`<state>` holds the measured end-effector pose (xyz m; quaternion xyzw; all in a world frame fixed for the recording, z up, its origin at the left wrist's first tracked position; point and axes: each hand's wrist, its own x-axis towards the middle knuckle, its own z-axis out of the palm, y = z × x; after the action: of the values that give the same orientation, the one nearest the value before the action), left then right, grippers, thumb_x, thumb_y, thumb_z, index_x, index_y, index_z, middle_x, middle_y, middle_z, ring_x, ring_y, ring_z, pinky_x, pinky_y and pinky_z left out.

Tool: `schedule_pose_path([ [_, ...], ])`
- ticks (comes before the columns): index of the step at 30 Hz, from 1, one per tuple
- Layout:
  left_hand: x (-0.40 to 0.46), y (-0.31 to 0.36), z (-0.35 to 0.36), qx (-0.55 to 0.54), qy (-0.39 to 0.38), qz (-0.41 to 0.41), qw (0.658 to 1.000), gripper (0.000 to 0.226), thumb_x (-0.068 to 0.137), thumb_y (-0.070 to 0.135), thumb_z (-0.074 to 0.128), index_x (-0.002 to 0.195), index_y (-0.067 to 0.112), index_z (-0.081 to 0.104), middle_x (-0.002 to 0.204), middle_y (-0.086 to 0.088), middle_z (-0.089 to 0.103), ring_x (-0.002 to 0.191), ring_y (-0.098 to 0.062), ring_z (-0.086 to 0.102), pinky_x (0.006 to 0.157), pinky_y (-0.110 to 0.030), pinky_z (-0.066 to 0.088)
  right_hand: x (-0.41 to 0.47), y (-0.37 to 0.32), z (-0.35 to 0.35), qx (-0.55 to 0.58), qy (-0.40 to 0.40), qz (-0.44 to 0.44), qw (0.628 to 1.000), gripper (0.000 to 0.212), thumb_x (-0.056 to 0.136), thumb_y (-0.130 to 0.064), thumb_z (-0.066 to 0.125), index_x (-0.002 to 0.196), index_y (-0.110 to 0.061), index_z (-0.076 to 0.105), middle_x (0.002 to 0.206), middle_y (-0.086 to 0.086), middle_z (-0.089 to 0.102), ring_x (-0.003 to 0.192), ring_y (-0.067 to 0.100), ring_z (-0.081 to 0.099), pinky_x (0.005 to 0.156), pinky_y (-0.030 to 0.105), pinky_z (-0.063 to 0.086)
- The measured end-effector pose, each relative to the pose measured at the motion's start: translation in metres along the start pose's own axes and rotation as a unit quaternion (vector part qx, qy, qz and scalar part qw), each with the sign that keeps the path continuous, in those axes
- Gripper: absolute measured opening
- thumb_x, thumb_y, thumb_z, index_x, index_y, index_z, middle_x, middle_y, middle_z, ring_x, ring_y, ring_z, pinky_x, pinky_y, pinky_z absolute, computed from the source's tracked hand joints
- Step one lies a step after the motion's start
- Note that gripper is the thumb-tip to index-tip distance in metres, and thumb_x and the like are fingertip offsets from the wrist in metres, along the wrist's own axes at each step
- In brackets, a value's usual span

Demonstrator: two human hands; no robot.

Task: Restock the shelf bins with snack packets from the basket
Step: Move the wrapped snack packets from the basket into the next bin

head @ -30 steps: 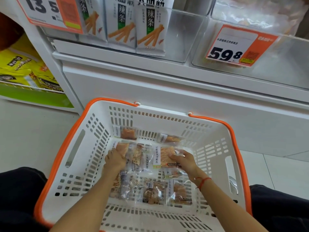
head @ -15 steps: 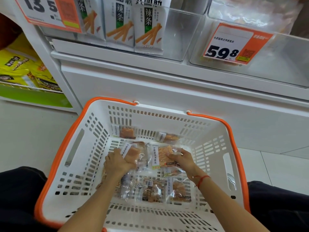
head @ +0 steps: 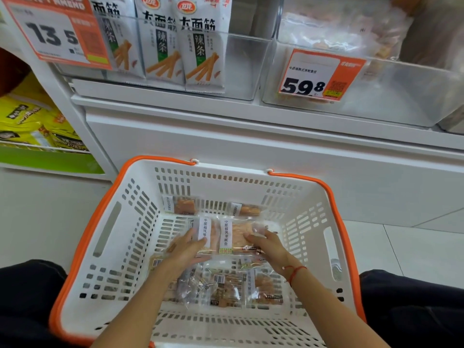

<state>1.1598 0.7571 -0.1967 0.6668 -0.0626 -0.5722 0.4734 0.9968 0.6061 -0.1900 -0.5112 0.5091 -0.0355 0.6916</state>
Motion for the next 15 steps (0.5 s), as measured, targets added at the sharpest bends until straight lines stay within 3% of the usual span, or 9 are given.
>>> schedule_pose_path([
  [4, 0.004, -0.003, 0.003, -0.102, -0.038, -0.024, 0.994, 0.062, 0.099, 0.005, 0.042, 0.151, 0.027, 0.017, 0.156, -0.004, 0.021, 0.135, -0.029, 0.038, 0.082, -0.041, 0.057, -0.005, 0.000, 0.008, 0.000, 0.018, -0.010, 1.000, 0.025, 0.086, -0.013, 0.068, 0.107, -0.002, 0.063, 0.100, 0.015, 0.071, 0.081, 0.020, 0.068, 0.063, 0.021, 0.053],
  [6, 0.005, -0.010, 0.005, -0.128, -0.015, -0.049, 0.990, 0.051, 0.101, 0.013, 0.035, 0.149, 0.024, 0.024, 0.155, -0.006, 0.026, 0.137, -0.029, 0.035, 0.077, -0.044, 0.058, -0.005, 0.004, 0.013, -0.038, 0.016, -0.039, 0.998, 0.008, 0.089, -0.012, 0.064, 0.096, -0.007, 0.062, 0.092, 0.010, 0.070, 0.075, 0.016, 0.067, 0.063, 0.019, 0.054],
  [9, 0.000, -0.009, 0.014, -0.107, 0.006, -0.062, 0.992, 0.040, 0.101, 0.029, 0.033, 0.138, 0.017, 0.040, 0.141, -0.011, 0.048, 0.118, -0.030, 0.055, 0.072, -0.042, 0.058, -0.006, 0.012, 0.025, -0.076, 0.013, -0.075, 0.994, 0.018, 0.090, -0.014, 0.063, 0.103, -0.006, 0.053, 0.096, 0.012, 0.067, 0.077, 0.017, 0.066, 0.068, 0.022, 0.055],
  [11, -0.003, -0.004, 0.019, -0.084, 0.005, -0.049, 0.995, 0.041, 0.097, 0.035, 0.043, 0.135, 0.018, 0.043, 0.134, -0.006, 0.052, 0.117, -0.029, 0.055, 0.083, -0.045, 0.054, -0.008, 0.017, 0.035, -0.075, 0.004, -0.081, 0.994, 0.025, 0.091, -0.015, 0.062, 0.111, -0.005, 0.050, 0.092, 0.008, 0.065, 0.075, 0.014, 0.065, 0.065, 0.022, 0.054],
  [13, -0.001, -0.006, 0.018, -0.040, 0.005, -0.032, 0.999, 0.073, 0.084, 0.056, 0.059, 0.142, 0.022, 0.033, 0.137, 0.003, 0.045, 0.127, -0.027, 0.046, 0.100, -0.050, 0.044, -0.006, 0.017, 0.044, -0.095, -0.006, -0.076, 0.993, 0.031, 0.091, -0.022, 0.061, 0.117, -0.012, 0.048, 0.092, 0.002, 0.062, 0.076, 0.013, 0.064, 0.061, 0.025, 0.053],
  [15, 0.005, -0.015, 0.014, -0.004, 0.015, -0.002, 1.000, 0.105, 0.062, 0.074, 0.066, 0.147, 0.033, 0.020, 0.148, 0.001, 0.037, 0.133, -0.026, 0.041, 0.104, -0.055, 0.039, -0.002, 0.015, 0.051, -0.163, 0.011, -0.091, 0.982, 0.037, 0.088, -0.040, 0.061, 0.116, -0.018, 0.048, 0.101, 0.004, 0.059, 0.084, 0.017, 0.061, 0.065, 0.032, 0.055],
])
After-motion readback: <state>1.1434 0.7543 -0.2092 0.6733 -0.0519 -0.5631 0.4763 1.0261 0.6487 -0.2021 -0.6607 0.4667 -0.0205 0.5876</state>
